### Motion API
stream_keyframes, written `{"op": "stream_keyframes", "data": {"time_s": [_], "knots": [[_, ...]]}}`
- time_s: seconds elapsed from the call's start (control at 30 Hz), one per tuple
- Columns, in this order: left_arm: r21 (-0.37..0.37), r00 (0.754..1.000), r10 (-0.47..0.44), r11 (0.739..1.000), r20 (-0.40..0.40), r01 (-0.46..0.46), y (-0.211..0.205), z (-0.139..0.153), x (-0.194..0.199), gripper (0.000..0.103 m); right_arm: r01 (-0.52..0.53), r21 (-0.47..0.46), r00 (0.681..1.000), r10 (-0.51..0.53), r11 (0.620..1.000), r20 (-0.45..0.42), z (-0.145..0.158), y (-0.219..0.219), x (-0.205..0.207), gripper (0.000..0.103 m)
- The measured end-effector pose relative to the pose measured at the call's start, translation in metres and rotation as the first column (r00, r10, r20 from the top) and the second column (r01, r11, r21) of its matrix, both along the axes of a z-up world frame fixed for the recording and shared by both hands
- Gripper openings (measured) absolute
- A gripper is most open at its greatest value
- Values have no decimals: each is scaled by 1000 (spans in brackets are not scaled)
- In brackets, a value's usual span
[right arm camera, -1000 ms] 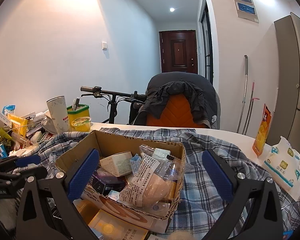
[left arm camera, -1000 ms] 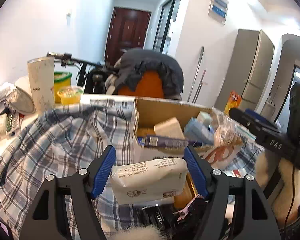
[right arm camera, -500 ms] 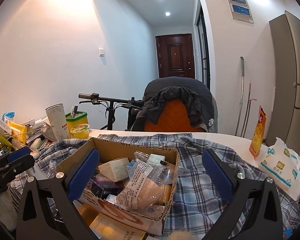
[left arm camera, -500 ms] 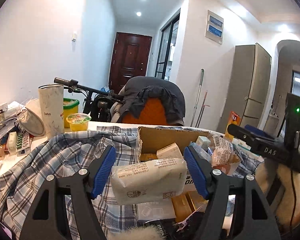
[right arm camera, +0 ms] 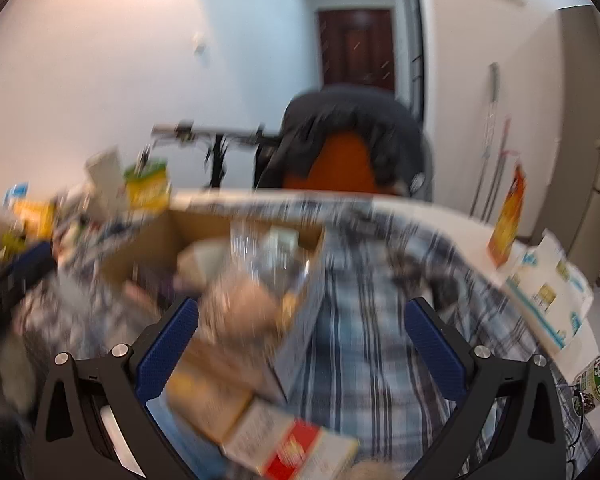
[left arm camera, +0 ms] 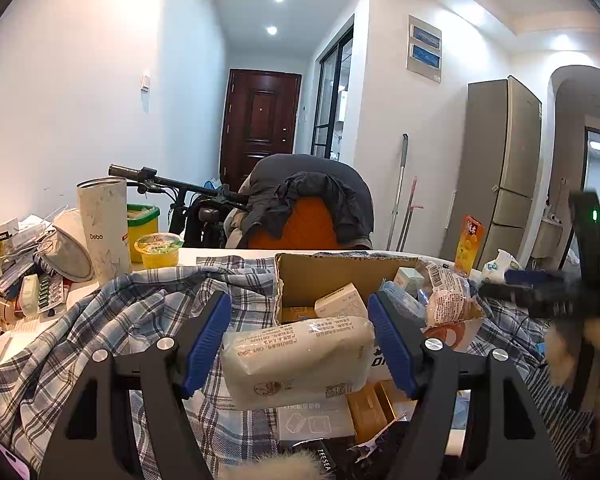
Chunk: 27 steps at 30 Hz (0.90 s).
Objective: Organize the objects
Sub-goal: 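Grasp the red-and-white cigarette box with the right gripper while the left holds the white packet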
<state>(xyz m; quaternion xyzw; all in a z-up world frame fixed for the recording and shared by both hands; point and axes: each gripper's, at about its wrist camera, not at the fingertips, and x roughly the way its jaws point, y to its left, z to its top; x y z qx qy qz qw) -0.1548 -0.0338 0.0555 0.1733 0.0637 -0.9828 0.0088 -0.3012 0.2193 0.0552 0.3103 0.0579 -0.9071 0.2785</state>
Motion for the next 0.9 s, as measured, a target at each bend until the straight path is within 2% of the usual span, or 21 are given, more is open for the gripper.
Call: {"op": "stream_keyframes", "data": {"time_s": [0.1, 0.2, 0.47, 0.9], "knots": [[-3, 1000, -4, 1000, 7, 4, 0, -1, -2, 73, -32, 20, 995, 30, 999, 94, -16, 8, -5, 103], [-5, 1000, -6, 1000, 9, 6, 0, -1, -2, 73, -64, 43, 988, 57, 997, 140, -26, 8, -9, 103], [-6, 1000, -7, 1000, 14, 7, 0, -3, -2, 73, -189, 262, 948, 106, 946, 300, -74, -20, -3, 103], [-13, 1000, -12, 1000, 20, 12, 2, -4, -4, 73, -212, 223, 930, 127, 952, 344, -75, -5, 0, 103]]}}
